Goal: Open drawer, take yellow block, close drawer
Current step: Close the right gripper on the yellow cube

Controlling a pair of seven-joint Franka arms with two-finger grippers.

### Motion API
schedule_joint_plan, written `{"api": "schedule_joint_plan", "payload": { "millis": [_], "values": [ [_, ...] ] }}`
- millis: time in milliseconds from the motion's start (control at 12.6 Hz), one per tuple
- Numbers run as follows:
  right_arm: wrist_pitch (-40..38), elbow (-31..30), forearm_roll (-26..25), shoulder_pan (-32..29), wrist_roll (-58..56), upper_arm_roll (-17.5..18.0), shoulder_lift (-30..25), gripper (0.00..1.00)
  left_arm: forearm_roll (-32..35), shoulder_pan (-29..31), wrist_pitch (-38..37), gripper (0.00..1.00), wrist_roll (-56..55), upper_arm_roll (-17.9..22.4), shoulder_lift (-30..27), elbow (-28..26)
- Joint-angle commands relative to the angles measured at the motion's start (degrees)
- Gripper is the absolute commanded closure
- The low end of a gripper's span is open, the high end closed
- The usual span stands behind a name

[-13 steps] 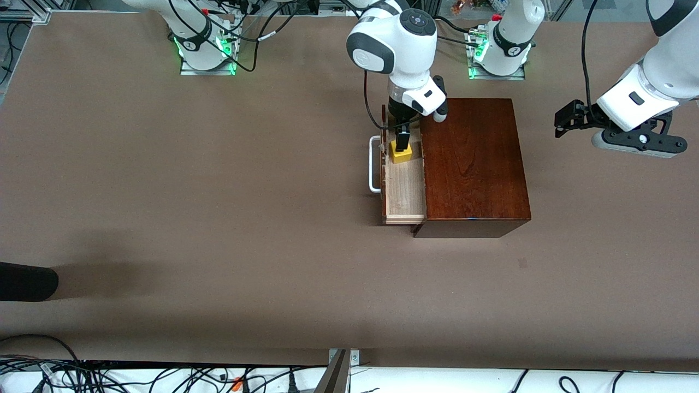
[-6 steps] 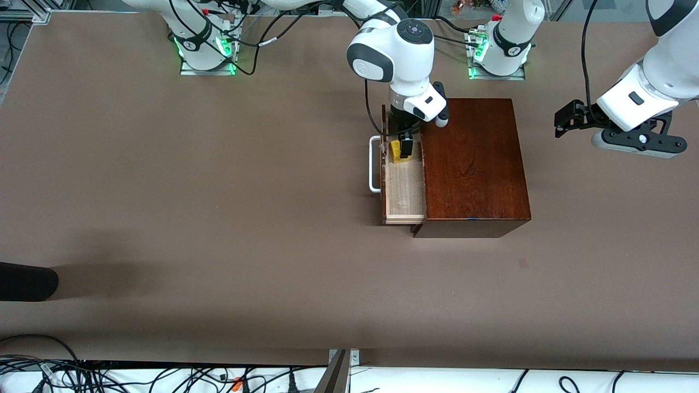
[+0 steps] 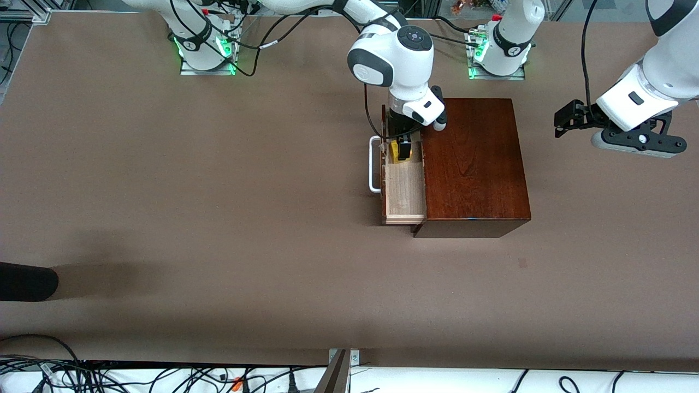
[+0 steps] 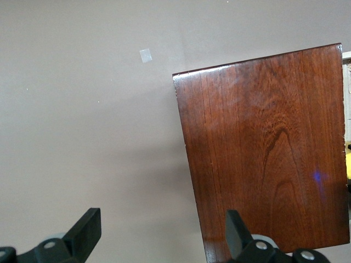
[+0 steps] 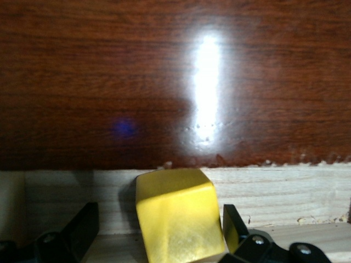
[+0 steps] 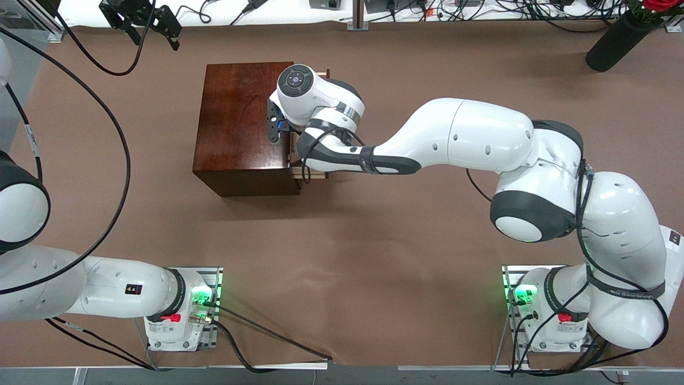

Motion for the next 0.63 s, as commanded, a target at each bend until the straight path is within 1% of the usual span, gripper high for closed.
{"api": "schedule_joint_plan", "payload": {
  "millis": [0,158,396,554],
  "values": [
    [-0.7,1.7,-0.9,0.1,-0.7,0.0,0.8,0.12,-1.0,-0.4,-0.1,0.00,1.2,0.4,0.0,0.3],
    [-0.8,1.8,-0.8,0.2,-0.3,0.0,0.8,0.35,-1.0,-0.4,-0.1,0.00,1.2,0.3,0.0,0.3],
    [-1.4,2.1,-0.5,0.2,0.3,0.0,0.4,0.78,-1.0,-0.4,-0.1,0.00,1.2,0.4,0.0,0.3],
    [-3.8,2.8,-0.1,0.2,0.7,0.2,0.0,0.78,-1.0,-0.4,-0.1,0.00,1.2,0.3,0.0,0.3]
  ]
}}
